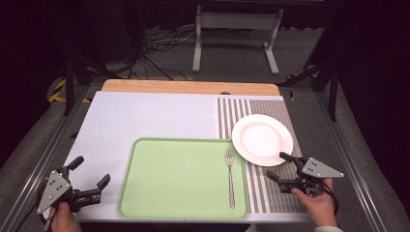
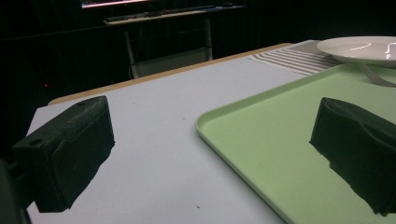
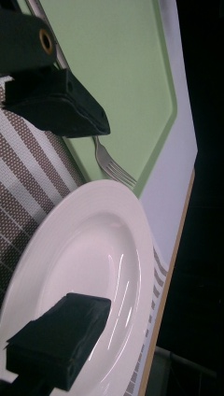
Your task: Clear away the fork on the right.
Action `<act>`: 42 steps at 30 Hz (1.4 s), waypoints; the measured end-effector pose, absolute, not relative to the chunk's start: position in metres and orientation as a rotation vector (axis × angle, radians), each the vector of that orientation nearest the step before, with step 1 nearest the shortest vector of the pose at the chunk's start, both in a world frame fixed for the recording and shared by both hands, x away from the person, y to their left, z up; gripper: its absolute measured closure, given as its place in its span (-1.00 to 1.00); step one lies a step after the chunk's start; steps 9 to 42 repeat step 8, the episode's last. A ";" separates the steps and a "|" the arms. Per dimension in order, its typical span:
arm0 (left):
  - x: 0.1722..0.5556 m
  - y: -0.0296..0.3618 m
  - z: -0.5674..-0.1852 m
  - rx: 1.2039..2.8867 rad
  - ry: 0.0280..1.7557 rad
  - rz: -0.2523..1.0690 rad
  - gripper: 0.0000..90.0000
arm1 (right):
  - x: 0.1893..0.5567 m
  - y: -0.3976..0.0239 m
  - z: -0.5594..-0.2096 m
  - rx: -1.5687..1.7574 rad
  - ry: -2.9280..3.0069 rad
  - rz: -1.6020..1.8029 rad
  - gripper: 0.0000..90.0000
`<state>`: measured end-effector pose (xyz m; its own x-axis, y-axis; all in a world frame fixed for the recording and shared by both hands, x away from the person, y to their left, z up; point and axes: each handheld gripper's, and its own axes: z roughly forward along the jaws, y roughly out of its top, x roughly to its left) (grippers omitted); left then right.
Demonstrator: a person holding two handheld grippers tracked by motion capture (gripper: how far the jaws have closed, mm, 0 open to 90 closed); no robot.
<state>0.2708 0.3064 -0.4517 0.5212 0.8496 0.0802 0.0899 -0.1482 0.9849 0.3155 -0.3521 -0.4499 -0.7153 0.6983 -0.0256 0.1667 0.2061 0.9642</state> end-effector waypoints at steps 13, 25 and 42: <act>0.271 0.307 -0.452 1.590 0.828 0.811 -0.99 | 0.317 -0.351 -0.451 0.821 2.033 1.524 -0.68; 0.271 0.307 -0.452 1.590 0.828 0.811 -0.99 | 0.317 -0.351 -0.451 0.821 2.033 1.524 -0.68; 0.271 0.307 -0.452 1.590 0.828 0.811 -0.99 | 0.317 -0.351 -0.451 0.821 2.033 1.524 -0.68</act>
